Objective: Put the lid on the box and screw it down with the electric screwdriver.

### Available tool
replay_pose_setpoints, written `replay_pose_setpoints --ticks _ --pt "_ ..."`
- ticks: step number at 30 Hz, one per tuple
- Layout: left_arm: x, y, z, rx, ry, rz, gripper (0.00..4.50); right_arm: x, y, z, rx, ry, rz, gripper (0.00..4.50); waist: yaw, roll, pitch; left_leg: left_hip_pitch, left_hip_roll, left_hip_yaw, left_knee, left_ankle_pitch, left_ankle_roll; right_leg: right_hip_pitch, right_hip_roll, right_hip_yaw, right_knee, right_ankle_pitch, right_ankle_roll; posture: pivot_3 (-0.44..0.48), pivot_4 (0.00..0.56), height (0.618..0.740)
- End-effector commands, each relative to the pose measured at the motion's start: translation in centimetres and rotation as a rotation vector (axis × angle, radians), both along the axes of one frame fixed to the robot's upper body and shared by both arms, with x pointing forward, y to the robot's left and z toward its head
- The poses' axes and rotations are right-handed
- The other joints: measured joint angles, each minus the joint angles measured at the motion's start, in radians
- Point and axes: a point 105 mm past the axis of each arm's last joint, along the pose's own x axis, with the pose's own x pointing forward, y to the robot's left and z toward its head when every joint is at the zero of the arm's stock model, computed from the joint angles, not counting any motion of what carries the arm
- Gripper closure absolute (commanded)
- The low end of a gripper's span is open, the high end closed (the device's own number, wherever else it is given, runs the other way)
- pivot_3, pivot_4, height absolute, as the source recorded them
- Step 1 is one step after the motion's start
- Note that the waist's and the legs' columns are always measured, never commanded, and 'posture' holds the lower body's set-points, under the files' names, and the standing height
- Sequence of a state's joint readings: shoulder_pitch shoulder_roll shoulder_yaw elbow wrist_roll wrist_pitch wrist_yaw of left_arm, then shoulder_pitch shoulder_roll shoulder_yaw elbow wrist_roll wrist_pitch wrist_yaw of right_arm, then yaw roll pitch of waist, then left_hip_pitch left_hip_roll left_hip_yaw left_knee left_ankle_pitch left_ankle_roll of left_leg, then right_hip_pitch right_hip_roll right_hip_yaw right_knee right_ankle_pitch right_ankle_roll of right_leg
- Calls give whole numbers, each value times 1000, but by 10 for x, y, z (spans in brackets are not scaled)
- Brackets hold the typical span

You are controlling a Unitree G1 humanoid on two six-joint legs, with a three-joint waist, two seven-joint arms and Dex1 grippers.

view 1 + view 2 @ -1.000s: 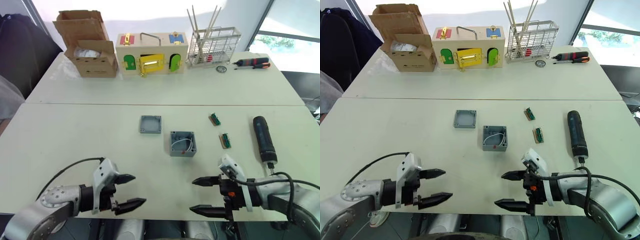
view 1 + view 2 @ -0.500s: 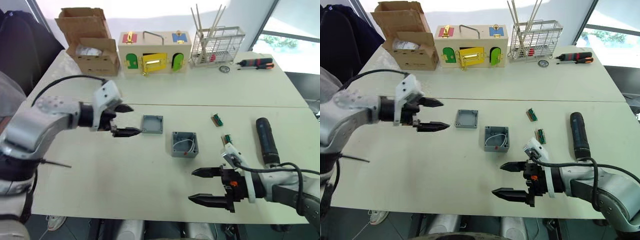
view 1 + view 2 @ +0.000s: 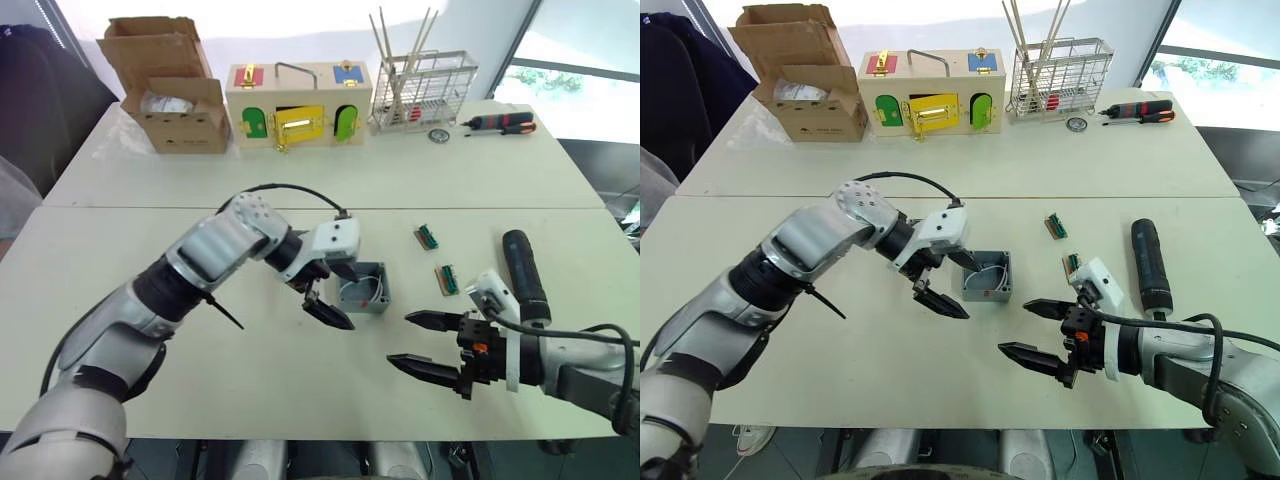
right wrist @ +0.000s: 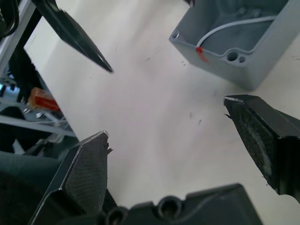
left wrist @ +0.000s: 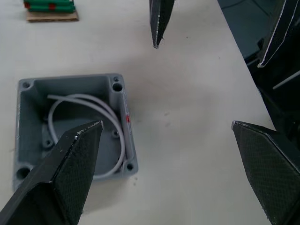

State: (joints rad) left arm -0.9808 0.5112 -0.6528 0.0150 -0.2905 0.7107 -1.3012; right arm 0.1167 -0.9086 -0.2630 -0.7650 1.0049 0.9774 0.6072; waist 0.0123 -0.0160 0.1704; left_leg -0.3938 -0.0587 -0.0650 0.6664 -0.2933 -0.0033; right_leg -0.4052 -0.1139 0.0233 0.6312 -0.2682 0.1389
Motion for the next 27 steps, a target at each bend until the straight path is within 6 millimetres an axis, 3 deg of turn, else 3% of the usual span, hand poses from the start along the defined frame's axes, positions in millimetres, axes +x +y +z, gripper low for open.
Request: replay_pose_setpoints --ticks 1,9,10,12,19,24,27 --pt "10 -11 -7 42 -66 -6 0 -4 2 11 -13 -53 5 34 3 0 0 0 0 0 0 0 0 0 0 0 0 0 0 0 150 730" --pt "14 -27 -22 76 -60 -38 0 -4 -5 18 -35 -94 -46 34 0 0 0 -1 0 0 0 0 0 0 0 0 0 0 0 0 150 730" --pt "16 -30 -23 72 -63 -37 230 -5 -5 17 -34 -92 -55 7 1 0 0 -1 0 0 0 0 0 0 0 0 0 0 0 0 150 730" --pt "16 -32 -23 73 -69 -51 903 -8 -4 14 -27 -86 -69 0 2 0 0 -1 0 0 0 0 0 0 0 0 0 0 0 0 150 730" --pt "12 -28 -24 97 -81 -111 4483 -8 0 10 -13 -91 -98 0 1 0 0 -1 0 0 1 0 0 0 0 0 0 0 0 0 150 730" --pt "18 -26 -23 109 -140 -143 4483 -12 4 5 -8 -76 -96 0 1 0 0 -1 0 0 1 0 0 0 0 0 0 0 0 0 150 730" --pt "16 -21 -15 55 -205 -303 4483 -17 7 2 -15 -62 -86 0 1 0 0 -1 0 0 1 0 0 0 0 0 0 0 0 0 150 730"
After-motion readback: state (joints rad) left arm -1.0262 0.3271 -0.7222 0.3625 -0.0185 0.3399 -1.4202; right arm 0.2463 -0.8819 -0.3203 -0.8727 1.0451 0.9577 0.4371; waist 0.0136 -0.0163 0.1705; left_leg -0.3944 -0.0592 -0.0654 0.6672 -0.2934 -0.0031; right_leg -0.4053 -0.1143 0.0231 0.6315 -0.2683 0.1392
